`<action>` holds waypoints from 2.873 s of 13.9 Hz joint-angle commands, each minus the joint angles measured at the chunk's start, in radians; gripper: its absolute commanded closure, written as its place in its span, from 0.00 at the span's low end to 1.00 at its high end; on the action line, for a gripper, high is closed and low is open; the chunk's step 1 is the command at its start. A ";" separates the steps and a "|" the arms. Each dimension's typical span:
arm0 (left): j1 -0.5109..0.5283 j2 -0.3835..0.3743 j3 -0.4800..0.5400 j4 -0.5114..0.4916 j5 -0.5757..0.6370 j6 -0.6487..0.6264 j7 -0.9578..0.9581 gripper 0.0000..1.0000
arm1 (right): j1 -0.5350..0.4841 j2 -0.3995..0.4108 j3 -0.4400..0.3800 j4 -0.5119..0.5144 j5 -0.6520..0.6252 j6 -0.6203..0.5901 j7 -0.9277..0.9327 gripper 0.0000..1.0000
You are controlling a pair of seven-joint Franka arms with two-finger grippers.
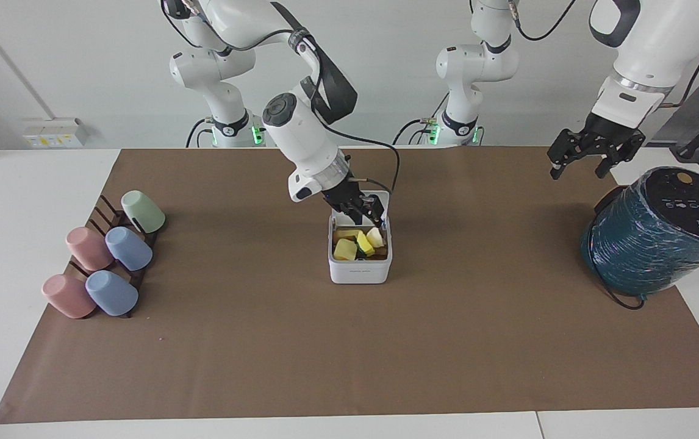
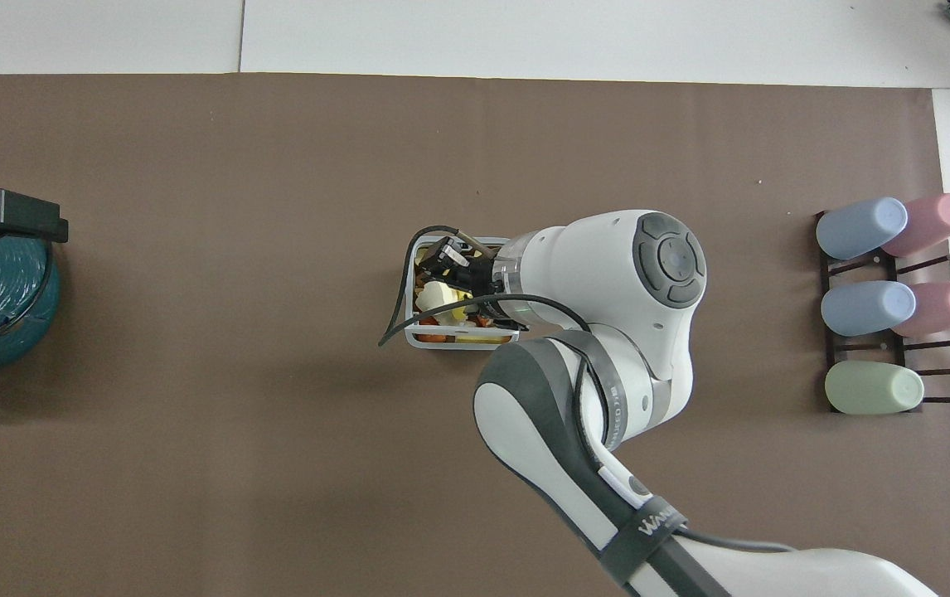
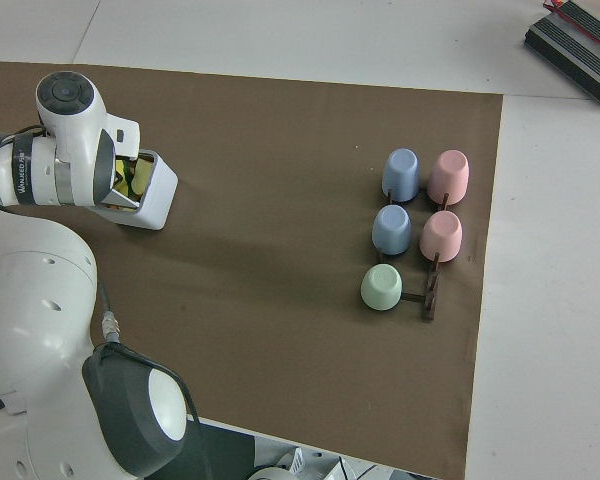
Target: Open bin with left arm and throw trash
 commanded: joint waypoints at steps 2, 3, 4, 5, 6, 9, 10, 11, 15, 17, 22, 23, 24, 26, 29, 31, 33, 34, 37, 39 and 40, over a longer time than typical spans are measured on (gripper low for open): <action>0.013 -0.031 -0.009 -0.048 0.005 -0.029 0.013 0.00 | -0.013 -0.010 0.002 -0.004 0.012 0.019 -0.012 0.09; 0.009 -0.033 -0.009 -0.049 0.005 -0.031 0.012 0.00 | -0.021 -0.013 -0.002 0.000 0.005 0.019 -0.035 0.00; 0.003 -0.033 -0.009 -0.049 0.005 -0.035 0.010 0.00 | -0.036 -0.022 -0.007 0.000 -0.008 0.019 -0.071 0.00; 0.003 -0.033 -0.010 -0.049 0.005 -0.040 0.006 0.00 | -0.065 -0.029 -0.011 0.000 -0.057 0.018 -0.110 0.00; 0.003 -0.036 -0.010 -0.051 0.005 -0.041 0.005 0.00 | -0.093 -0.038 -0.011 0.011 -0.144 0.018 -0.133 0.00; 0.007 -0.034 -0.009 -0.049 0.005 -0.041 0.015 0.00 | -0.182 -0.050 -0.010 0.065 -0.364 0.001 -0.139 0.00; 0.007 -0.034 -0.009 -0.049 0.005 -0.043 0.015 0.00 | -0.206 -0.059 -0.011 0.074 -0.418 -0.016 -0.141 0.00; 0.007 -0.034 -0.009 -0.049 0.005 -0.043 0.015 0.00 | -0.237 -0.082 -0.010 0.076 -0.471 -0.050 -0.145 0.00; 0.006 -0.034 -0.009 -0.051 0.005 -0.038 0.015 0.00 | -0.363 -0.188 -0.010 0.080 -0.529 -0.276 -0.335 0.00; 0.007 -0.036 -0.010 -0.051 0.005 -0.043 0.010 0.00 | -0.410 -0.223 -0.011 0.080 -0.530 -0.365 -0.368 0.00; 0.001 -0.036 -0.010 -0.056 0.005 -0.040 0.010 0.00 | -0.521 -0.288 -0.023 0.166 -0.529 -0.632 -0.584 0.00; 0.001 -0.036 -0.010 -0.057 0.005 -0.038 0.012 0.00 | -0.518 -0.288 -0.055 0.198 -0.521 -0.686 -0.624 0.00; 0.001 -0.038 -0.010 -0.060 0.005 -0.035 0.012 0.00 | -0.506 -0.289 -0.103 0.223 -0.519 -0.735 -0.670 0.00; 0.007 -0.039 -0.010 -0.069 0.005 -0.025 0.018 0.00 | -0.463 -0.317 -0.183 0.238 -0.518 -0.807 -0.718 0.00; 0.012 -0.041 -0.010 -0.071 0.005 -0.021 0.019 0.00 | -0.460 -0.332 -0.192 0.231 -0.521 -0.837 -0.736 0.00; 0.012 -0.045 -0.010 -0.082 0.005 -0.020 0.021 0.00 | -0.460 -0.337 -0.189 0.221 -0.516 -0.837 -0.738 0.00; 0.012 -0.053 -0.010 -0.092 0.005 -0.017 0.021 0.00 | -0.458 -0.343 -0.188 0.205 -0.510 -0.837 -0.738 0.00; 0.012 -0.053 -0.010 -0.095 0.005 -0.015 0.021 0.00 | -0.450 -0.343 -0.188 0.195 -0.510 -0.829 -0.736 0.00; 0.010 -0.054 -0.010 -0.097 0.005 -0.018 0.019 0.00 | -0.444 -0.343 -0.189 0.191 -0.510 -0.831 -0.735 0.00; 0.012 -0.054 -0.010 -0.097 0.005 -0.021 0.015 0.00 | -0.444 -0.343 -0.188 0.194 -0.510 -0.826 -0.731 0.00; 0.012 -0.054 -0.009 -0.097 0.005 -0.020 0.015 0.00 | -0.444 -0.343 -0.189 0.194 -0.510 -0.823 -0.731 0.00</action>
